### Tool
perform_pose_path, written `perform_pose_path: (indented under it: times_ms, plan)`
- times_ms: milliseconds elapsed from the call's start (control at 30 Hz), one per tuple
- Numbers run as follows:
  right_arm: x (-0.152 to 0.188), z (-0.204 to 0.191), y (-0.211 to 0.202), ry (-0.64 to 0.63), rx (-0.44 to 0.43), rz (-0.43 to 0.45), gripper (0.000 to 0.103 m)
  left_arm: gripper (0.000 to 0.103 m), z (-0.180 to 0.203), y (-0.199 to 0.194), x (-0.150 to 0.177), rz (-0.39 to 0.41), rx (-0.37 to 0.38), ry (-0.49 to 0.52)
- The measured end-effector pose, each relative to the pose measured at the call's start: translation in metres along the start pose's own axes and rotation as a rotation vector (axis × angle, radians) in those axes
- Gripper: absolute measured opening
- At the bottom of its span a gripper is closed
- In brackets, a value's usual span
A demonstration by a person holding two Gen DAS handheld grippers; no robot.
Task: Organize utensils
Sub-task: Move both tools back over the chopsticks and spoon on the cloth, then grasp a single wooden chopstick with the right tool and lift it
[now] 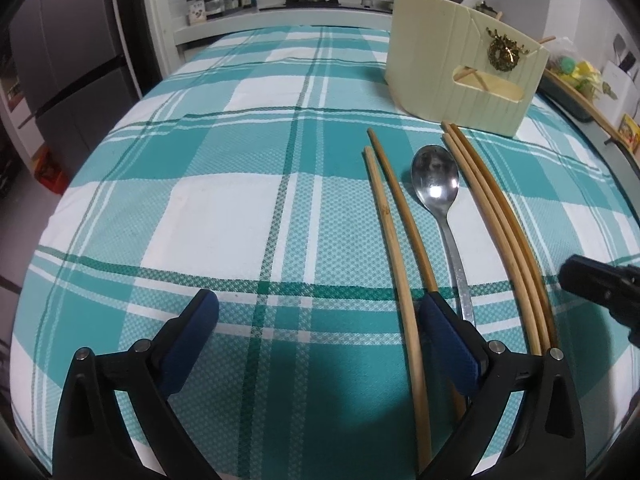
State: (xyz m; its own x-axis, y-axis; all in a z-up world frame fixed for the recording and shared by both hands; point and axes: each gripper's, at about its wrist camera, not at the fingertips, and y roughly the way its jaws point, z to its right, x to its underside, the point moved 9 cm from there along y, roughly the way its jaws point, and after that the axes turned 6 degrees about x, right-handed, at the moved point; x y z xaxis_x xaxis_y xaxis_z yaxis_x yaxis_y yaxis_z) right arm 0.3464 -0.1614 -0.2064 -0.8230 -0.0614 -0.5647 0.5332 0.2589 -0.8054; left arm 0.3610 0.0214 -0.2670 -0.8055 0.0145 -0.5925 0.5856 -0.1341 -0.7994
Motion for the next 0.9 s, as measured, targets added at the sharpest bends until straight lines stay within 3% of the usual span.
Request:
perform_pose_path:
  times_ms: [133, 467, 733, 900]
  plan:
    - [-0.013, -0.006, 0.025, -0.014, 0.016, -0.044, 0.013, 0.101, 0.0, 0.0, 0.0, 0.0, 0.0, 0.0]
    - [-0.021, -0.013, 0.037, -0.054, 0.035, -0.071, 0.013, 0.101, 0.0, 0.0, 0.0, 0.0, -0.001, 0.0]
    - [-0.03, -0.015, 0.051, -0.155, 0.134, -0.086, 0.009, 0.101, 0.0, 0.0, 0.0, 0.001, 0.002, -0.002]
    - [-0.026, 0.003, 0.042, -0.047, 0.165, -0.039, 0.007, 0.101, 0.0, 0.0, 0.0, 0.001, 0.003, -0.002]
